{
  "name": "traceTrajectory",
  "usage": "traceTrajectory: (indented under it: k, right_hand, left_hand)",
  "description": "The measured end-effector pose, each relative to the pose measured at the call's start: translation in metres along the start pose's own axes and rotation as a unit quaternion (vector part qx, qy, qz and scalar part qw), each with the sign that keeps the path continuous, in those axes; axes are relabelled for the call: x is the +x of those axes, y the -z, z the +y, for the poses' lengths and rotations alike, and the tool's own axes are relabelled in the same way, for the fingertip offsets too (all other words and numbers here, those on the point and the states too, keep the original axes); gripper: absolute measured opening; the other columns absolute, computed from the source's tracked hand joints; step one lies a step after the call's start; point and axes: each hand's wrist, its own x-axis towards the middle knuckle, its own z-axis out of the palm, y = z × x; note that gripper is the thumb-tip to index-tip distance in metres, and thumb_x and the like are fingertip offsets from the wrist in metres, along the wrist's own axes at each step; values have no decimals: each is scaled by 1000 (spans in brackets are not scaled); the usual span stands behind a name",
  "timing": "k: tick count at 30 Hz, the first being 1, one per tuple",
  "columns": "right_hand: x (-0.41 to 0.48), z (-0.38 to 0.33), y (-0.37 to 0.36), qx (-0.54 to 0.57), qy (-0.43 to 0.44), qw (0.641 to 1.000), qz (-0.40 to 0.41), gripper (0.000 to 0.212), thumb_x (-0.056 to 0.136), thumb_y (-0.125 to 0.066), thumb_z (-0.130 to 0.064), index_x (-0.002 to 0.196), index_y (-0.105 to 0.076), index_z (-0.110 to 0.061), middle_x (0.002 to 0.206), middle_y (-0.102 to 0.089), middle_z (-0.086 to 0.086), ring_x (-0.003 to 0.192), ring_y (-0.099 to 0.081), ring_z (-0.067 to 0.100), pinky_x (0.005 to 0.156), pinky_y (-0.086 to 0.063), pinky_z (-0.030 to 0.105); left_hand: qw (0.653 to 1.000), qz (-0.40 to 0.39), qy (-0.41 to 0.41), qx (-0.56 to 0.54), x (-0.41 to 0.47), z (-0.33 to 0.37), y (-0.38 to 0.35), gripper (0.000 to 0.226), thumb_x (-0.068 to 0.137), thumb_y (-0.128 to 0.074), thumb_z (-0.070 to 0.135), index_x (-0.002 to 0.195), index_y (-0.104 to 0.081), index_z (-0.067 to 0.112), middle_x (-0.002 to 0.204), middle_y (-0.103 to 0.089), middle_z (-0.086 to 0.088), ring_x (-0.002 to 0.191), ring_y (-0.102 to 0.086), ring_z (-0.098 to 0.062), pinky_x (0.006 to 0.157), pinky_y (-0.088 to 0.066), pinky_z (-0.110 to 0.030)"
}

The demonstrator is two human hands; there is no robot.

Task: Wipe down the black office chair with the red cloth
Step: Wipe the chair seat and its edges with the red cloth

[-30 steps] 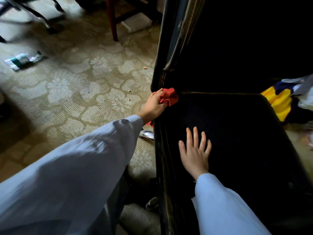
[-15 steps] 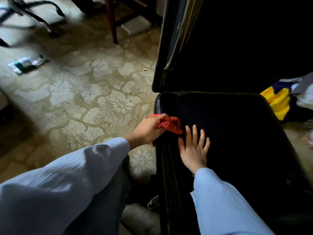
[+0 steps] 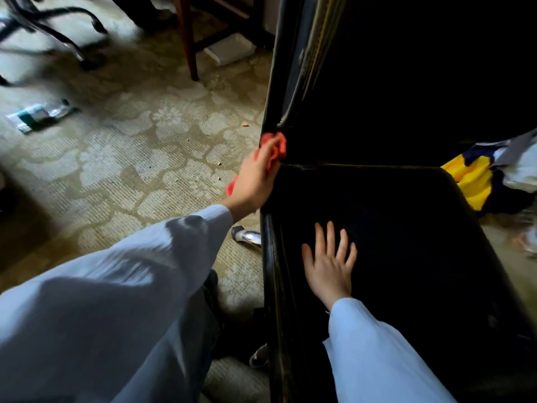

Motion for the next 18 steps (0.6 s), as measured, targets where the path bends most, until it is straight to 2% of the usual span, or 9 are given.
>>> traceTrajectory:
  k: [2, 4, 5, 7, 9, 11, 13, 16, 18]
  right_hand:
    - [1, 0, -1, -7, -3, 1000, -4, 86, 73, 10, -57, 150, -11, -25, 159, -3, 2, 145, 1, 29, 113, 4, 47]
    - [2, 0, -1, -11, -6, 1000, -11, 87, 71, 13, -57, 150, -8, -25, 159, 0, 2, 145, 3, 28, 113, 5, 47]
    - [2, 0, -1, -13, -6, 1000, -14, 88, 71, 14, -57, 150, -6, -26, 159, 1, 1, 145, 4, 27, 113, 6, 47]
    - [3, 0, -2, -12, -8, 1000, -16, 88, 71, 13, -57, 150, -6, -26, 159, 2, 1, 145, 5, 28, 113, 6, 47]
    - [3, 0, -4, -6, -9, 1000, -5, 86, 73, 10, -57, 150, -10, -25, 159, -2, 2, 145, 2, 29, 113, 5, 47]
    - [4, -1, -4, -5, -9, 1000, 7, 85, 75, 7, -56, 150, -14, -23, 158, -7, 4, 145, -1, 30, 113, 3, 48]
    - [4, -2, -4, -9, -10, 1000, 6, 84, 75, 7, -56, 150, -14, -24, 158, -7, 4, 145, -1, 30, 113, 4, 48]
    - [5, -3, -3, -14, -13, 1000, 2, 81, 78, 6, -56, 150, -9, -24, 159, -3, 3, 145, 2, 29, 113, 5, 47]
    - [6, -3, -2, -24, -17, 999, -17, 82, 75, 12, -56, 150, -2, -25, 159, 4, 2, 145, 7, 28, 113, 7, 46]
  left_hand:
    - [989, -106, -30, 100, -5, -11, -16, 63, 90, -46, 34, 148, -23, 21, 134, -49, -12, 119, -46, -34, 100, -36, -39]
    - [973, -146, -27, 178, -10, -18, -23, 76, 81, -49, 55, 148, -22, 30, 146, -35, -4, 131, -29, -34, 105, -33, -49]
    - [967, -156, -17, 200, -10, -20, -23, 77, 79, -56, 59, 146, -26, 33, 149, -28, -3, 136, -18, -35, 107, -29, -52]
    - [960, -180, -6, 216, -8, -22, -21, 77, 76, -64, 59, 143, -31, 40, 153, -15, -6, 140, 1, -38, 111, -18, -57]
    - [963, -205, 1, 173, -7, -24, -19, 79, 74, -66, 59, 142, -30, 43, 155, -2, -7, 140, 13, -38, 111, -11, -59]
    - [973, -209, 14, 101, -7, -28, -22, 80, 73, -69, 56, 142, -31, 42, 156, 4, -7, 141, 10, -37, 114, -13, -56]
    - [981, -177, 25, 77, -8, -29, -31, 77, 73, -69, 57, 141, -34, 41, 156, 1, -8, 140, 3, -38, 115, -15, -51]
    - [985, -113, 29, 129, -12, -22, -43, 61, 82, -60, 54, 138, -40, 40, 156, -11, -11, 136, -8, -43, 114, -16, -47]
    - [980, -92, 15, 174, -15, -20, -48, 52, 87, -48, 56, 135, -47, 37, 153, -23, -13, 132, -20, -47, 109, -24, -50]
